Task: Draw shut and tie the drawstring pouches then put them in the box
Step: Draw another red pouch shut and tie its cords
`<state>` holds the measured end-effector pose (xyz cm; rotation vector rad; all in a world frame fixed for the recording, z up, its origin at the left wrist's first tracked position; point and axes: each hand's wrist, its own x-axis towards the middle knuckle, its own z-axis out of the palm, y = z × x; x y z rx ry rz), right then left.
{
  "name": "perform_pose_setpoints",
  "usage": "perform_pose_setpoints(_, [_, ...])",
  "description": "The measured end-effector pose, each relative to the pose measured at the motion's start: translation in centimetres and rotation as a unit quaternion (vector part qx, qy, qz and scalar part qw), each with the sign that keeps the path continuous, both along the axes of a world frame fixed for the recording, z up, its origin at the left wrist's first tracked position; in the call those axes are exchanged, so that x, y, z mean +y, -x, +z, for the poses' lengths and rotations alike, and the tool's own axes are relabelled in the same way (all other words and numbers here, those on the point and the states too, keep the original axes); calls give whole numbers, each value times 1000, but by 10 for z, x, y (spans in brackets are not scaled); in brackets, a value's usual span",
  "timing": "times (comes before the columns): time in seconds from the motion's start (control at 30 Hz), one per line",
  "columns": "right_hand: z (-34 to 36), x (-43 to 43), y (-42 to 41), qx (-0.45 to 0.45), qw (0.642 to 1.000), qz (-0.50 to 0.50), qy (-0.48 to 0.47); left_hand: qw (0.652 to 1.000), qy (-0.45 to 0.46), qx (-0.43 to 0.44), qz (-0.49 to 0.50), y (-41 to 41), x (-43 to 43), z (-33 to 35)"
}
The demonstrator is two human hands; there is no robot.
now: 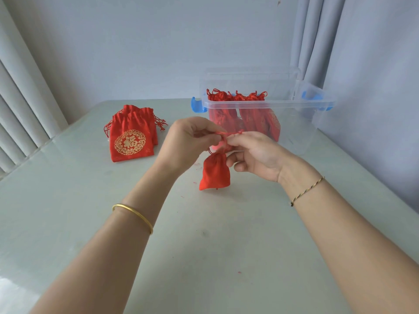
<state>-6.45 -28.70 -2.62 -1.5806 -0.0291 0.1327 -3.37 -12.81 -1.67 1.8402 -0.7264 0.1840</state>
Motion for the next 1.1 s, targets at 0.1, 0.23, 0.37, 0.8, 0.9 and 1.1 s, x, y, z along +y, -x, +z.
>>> perform_pose_setpoints(0.1, [1, -3, 1, 10, 999, -29, -26, 999, 20, 39, 20, -4, 3, -1])
perform_pose_setpoints(0.23, [1, -11, 1, 12, 997, -60, -46, 997, -26, 35, 69, -10, 9, -1])
perform_pose_setpoints(0.37, [-4, -19, -1, 19, 988, -129, 80, 984, -113, 30, 132, -16, 15, -2])
perform_pose_setpoints(0.8, [3, -11, 1, -25, 978, -149, 142, 955, 113, 272, -31, -8, 6, -2])
perform_pose_setpoints(0.9, [12, -5, 3, -36, 987, -135, 75, 961, 37, 270, -45, -6, 6, -2])
perform_pose_setpoints(1.1, [15, 8, 5, -62, 991, -115, 27, 967, -46, 242, -70, 1, 2, 3])
